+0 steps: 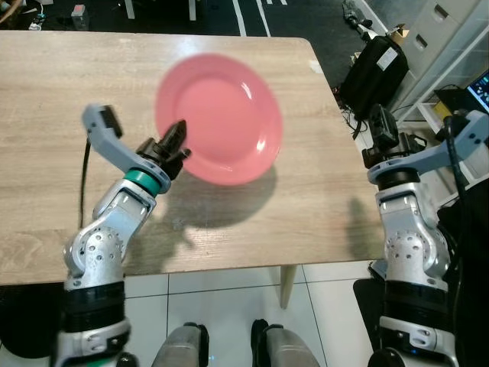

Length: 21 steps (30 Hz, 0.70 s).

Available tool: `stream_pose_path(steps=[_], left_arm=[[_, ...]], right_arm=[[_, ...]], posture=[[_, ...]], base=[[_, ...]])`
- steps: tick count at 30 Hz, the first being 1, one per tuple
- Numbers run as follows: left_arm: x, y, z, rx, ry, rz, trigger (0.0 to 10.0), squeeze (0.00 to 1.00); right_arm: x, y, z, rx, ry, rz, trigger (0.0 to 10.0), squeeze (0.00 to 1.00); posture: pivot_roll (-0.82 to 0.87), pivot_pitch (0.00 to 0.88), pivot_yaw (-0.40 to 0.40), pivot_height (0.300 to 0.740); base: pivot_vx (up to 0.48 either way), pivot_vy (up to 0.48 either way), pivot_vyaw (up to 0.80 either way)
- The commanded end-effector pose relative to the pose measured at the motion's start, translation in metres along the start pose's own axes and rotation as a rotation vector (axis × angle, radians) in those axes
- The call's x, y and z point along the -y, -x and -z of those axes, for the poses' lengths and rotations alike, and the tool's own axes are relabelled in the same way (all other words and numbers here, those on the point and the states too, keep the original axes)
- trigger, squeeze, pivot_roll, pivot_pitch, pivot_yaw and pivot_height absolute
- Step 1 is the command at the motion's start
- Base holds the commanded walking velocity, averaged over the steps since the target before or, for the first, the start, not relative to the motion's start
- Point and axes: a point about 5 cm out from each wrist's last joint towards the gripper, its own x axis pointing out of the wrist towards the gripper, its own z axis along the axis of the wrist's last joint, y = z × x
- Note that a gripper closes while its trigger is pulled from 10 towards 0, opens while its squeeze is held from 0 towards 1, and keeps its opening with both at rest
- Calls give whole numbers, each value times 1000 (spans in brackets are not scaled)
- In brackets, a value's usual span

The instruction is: Setting the table

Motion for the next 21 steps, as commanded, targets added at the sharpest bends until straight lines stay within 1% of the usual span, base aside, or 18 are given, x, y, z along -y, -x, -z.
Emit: stream_pose_path(steps=[1,2,3,4,5,6,7,8,9,10,11,12,16,17,18,20,21], left_arm=[[8,-2,-23,94,-215,51,10000,0],[8,-2,-32,125,-314,58,10000,0],[10,-3,-45,171,-463,67,10000,0],[12,-4,-52,199,-562,76,10000,0],[12,-4,-52,199,-562,76,10000,0],[18,-5,-63,249,-695,105,10000,0],[18,-5,-63,249,-695,105,10000,0],[25,-6,-71,284,-778,130,10000,0],[25,-6,-71,284,-778,130,10000,0],[31,-6,-75,305,-820,156,10000,0],[31,-6,-75,305,-820,156,10000,0],[35,-7,-77,316,-844,172,10000,0],[37,-7,-73,309,-833,178,10000,0],[38,-8,-68,290,-794,172,10000,0],[37,-9,-60,266,-726,139,10000,0],[37,-9,-60,266,-726,139,10000,0],[35,-11,-51,249,-681,98,10000,0]], right_arm=[[9,3,2,-17,12,30,10000,0],[9,3,2,-16,14,30,10000,0],[9,3,1,-13,21,29,10000,0],[9,2,1,-10,26,28,10000,0],[9,2,1,-10,26,28,10000,0],[8,1,0,-6,31,23,10000,0],[8,1,0,-6,31,23,10000,0],[7,1,-1,-3,36,17,10000,0],[7,1,-1,-3,36,17,10000,0],[5,0,-1,-4,54,5,10000,0],[5,0,-1,-4,54,5,10000,0],[4,-1,-1,-5,69,-4,10000,0],[3,0,-1,-5,76,-11,10000,0],[2,0,-1,-5,80,-12,10000,0],[2,1,-1,-3,81,-9,10000,0],[2,1,-1,-3,81,-9,10000,0],[2,2,-1,-1,88,-5,10000,0]], posture=[[72,45,-28,740],[72,45,-28,740],[78,43,-29,740],[78,43,-28,740],[78,43,-28,740],[78,43,-28,740],[78,43,-28,740],[77,39,-28,740],[77,39,-28,740],[75,38,-28,740],[75,38,-28,740],[75,38,-28,740],[73,37,-28,740],[71,35,-25,740],[71,34,-22,740],[71,34,-22,740],[67,34,-21,740]], base=[[0,0,0],[0,0,0],[0,0,0],[0,0,0],[0,0,0],[0,0,0],[0,0,0],[0,0,0],[0,0,0],[0,0,0],[0,0,0],[0,0,0],[0,0,0],[0,0,0],[0,0,0],[0,0,0],[0,0,0]])
